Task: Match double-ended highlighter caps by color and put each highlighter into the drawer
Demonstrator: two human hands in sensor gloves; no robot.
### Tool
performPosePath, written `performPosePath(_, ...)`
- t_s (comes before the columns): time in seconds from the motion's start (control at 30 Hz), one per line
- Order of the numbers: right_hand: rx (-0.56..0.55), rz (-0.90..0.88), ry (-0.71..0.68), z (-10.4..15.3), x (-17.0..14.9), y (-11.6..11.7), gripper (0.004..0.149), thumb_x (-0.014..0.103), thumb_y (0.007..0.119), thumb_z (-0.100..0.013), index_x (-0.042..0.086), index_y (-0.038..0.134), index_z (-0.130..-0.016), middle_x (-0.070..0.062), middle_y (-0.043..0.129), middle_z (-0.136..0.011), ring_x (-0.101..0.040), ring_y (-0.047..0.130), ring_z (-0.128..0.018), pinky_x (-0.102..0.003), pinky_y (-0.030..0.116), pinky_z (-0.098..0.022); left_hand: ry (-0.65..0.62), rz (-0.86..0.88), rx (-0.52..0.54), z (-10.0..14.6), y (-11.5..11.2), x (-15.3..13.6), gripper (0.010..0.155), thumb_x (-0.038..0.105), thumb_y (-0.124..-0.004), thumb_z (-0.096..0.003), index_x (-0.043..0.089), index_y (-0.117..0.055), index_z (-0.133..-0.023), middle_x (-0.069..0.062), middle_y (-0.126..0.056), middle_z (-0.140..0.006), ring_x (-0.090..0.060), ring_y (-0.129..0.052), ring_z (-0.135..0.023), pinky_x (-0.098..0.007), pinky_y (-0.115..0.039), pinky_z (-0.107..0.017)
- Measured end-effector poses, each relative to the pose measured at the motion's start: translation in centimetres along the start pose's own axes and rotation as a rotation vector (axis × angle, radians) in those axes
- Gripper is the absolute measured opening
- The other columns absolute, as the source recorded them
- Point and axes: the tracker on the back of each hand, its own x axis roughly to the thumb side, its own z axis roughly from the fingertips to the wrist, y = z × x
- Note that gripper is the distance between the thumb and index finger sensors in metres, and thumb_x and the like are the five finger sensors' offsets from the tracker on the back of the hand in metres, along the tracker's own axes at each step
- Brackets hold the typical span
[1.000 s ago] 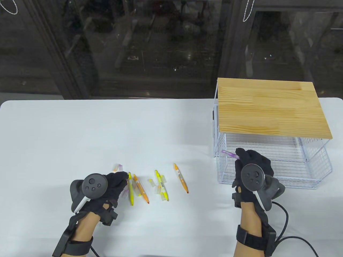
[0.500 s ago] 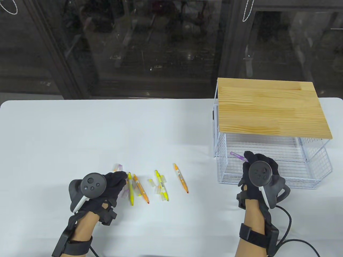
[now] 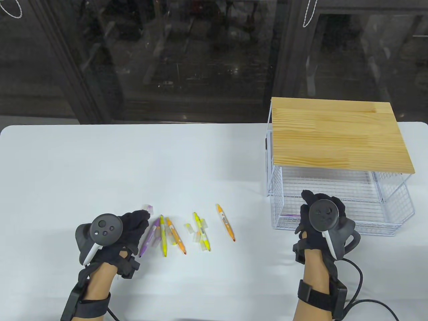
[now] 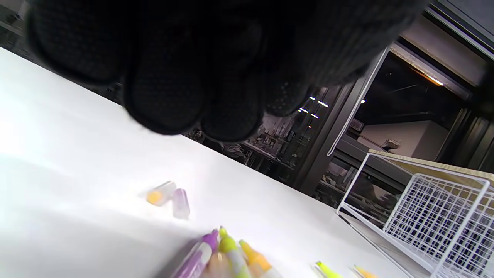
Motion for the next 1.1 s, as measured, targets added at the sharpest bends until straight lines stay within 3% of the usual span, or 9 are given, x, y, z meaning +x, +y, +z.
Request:
performPosePath(0.23, -0.225, -0.011, -0.124, 2.2, 3.2, -2.5, 0.044, 0.039, 0.089, -0.043, 0.031, 0.089, -0.086, 0.002, 0.092, -0.084, -0.037, 0.08, -0.082, -0.058, 0.066, -0.061, 0.004, -0.009, -0.006, 0.0, 0.0, -0.1, 0.047, 0.044, -0.081, -0.039, 0.029, -0.093, -0.082, -0.002, -0.106, -0.073, -0.034, -0.103, -0.057, -0.057, -0.084, -0.043)
performPosePath(0.53, -0.256, -0.058, -0.316, 4.5, 6.9, -2.9, 0.041, 0.047, 0.088, -0.042, 0.032, 0.094, -0.079, 0.004, 0.101, -0.072, -0.025, 0.098, -0.062, -0.046, 0.08, -0.052, 0.011, -0.017, -0.019, 0.0, -0.1, -0.1, 0.047, 0.044, -0.081, -0.0391, 0.029, -0.093, -0.082, -0.003, -0.106, -0.073, -0.034, -0.103, -0.057, -0.057, -0.084, -0.043)
performPosePath(0.77, -0.224, -0.051, -0.405, 5.9, 9.2, -1.9, 0.041, 0.049, 0.087, -0.042, 0.031, 0.096, -0.077, 0.004, 0.104, -0.067, -0.022, 0.101, -0.055, -0.043, 0.084, -0.048, 0.019, -0.022, -0.035, 0.0, -0.1, 0.0, 0.047, 0.044, -0.081, -0.0391, 0.029, -0.093, -0.082, -0.003, -0.106, -0.073, -0.035, -0.103, -0.056, -0.057, -0.084, -0.043)
performPosePath(1.1, 0.042, -0.098, -0.509, 6.4, 11.1, 2.0, 0.043, 0.05, 0.085, -0.043, 0.028, 0.097, -0.078, 0.002, 0.106, -0.067, -0.023, 0.106, -0.05, -0.042, 0.087, -0.043, 0.019, -0.025, -0.045, -0.1, -0.3, 0.0, 0.047, 0.044, -0.081, -0.0392, 0.028, -0.093, -0.082, -0.003, -0.106, -0.073, -0.035, -0.103, -0.056, -0.057, -0.084, -0.043)
